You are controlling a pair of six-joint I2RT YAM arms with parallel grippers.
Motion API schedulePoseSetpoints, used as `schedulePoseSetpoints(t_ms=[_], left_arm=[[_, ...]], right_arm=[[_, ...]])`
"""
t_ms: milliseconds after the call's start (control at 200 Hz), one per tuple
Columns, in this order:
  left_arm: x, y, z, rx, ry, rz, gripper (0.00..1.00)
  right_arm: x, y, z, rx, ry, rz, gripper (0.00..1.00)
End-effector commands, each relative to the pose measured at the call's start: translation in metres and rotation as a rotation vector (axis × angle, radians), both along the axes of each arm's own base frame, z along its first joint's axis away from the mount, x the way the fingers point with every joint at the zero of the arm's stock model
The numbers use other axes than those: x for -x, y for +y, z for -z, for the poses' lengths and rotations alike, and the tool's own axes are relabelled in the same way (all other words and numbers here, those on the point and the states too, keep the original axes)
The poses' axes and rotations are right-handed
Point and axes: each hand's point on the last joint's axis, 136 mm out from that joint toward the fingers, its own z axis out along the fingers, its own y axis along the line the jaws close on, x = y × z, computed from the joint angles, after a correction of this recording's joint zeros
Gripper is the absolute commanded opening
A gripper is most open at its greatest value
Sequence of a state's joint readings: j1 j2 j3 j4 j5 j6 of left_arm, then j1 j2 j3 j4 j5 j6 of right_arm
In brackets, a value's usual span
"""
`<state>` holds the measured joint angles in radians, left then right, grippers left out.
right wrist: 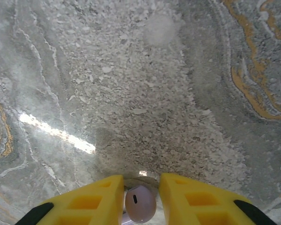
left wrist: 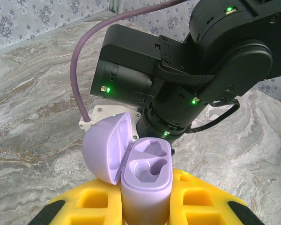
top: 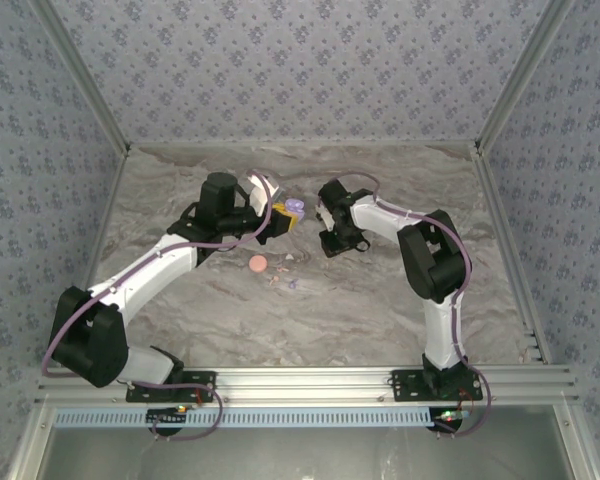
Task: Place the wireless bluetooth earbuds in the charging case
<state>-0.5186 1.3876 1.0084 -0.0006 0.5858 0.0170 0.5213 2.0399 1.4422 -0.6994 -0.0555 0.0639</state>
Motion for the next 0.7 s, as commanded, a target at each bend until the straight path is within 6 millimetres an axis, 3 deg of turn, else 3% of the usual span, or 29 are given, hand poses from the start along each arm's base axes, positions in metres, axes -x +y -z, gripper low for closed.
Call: schedulePoseSetpoints(t_ms=[0, 695], left_arm=[[0.006, -0.001, -0.010, 0.013, -0.029, 0.018, 0.13], [0.009, 0.001, -0.011, 0.013, -0.034, 0.018, 0.13]], right_arm=[[0.003, -0.021, 0.005, 0.069, 0.015, 0.053, 0.32], [0.020, 0.013, 0.000, -0.022, 0.089, 0.005, 0.35]])
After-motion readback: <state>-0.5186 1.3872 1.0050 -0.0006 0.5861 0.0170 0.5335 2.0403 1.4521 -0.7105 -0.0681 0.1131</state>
